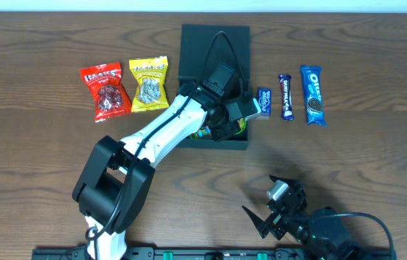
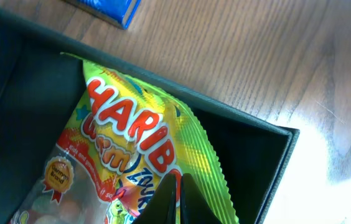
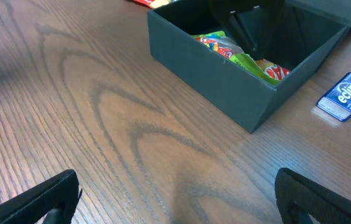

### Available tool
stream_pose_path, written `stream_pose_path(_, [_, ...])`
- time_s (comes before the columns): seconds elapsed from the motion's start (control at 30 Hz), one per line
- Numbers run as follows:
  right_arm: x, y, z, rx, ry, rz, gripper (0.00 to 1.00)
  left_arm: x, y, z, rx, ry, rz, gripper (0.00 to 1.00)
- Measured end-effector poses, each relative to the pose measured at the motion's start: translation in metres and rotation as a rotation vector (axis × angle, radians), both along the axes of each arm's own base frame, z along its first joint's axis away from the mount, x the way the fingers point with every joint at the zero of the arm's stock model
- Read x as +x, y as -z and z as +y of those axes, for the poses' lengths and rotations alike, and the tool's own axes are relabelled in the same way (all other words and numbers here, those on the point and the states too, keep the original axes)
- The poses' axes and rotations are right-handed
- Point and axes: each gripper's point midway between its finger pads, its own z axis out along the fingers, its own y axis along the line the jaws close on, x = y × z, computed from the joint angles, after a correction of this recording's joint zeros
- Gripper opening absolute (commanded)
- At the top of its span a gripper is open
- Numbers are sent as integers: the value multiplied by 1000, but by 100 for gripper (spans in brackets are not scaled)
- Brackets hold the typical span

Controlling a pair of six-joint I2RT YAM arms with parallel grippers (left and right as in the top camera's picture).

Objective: Pack container
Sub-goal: 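Release the Haribo bag and press it flat inside the box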

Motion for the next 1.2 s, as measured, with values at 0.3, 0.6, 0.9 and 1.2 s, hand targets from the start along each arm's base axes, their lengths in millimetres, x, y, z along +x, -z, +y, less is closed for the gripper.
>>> stream_pose_path(0.3, [0,0,0,0,0,0,99,-7,18,-5,-9,38,52,6])
stream_pose_path(0.6, [0,0,0,0,0,0,99,-11,48,-6,7,44,116,6])
stream_pose_path(0.9, [0,0,0,0,0,0,99,-9,47,-8,9,37,128,6])
stream_pose_path(1.2, [0,0,0,0,0,0,99,17,-9,-8,-42,-28,70,6])
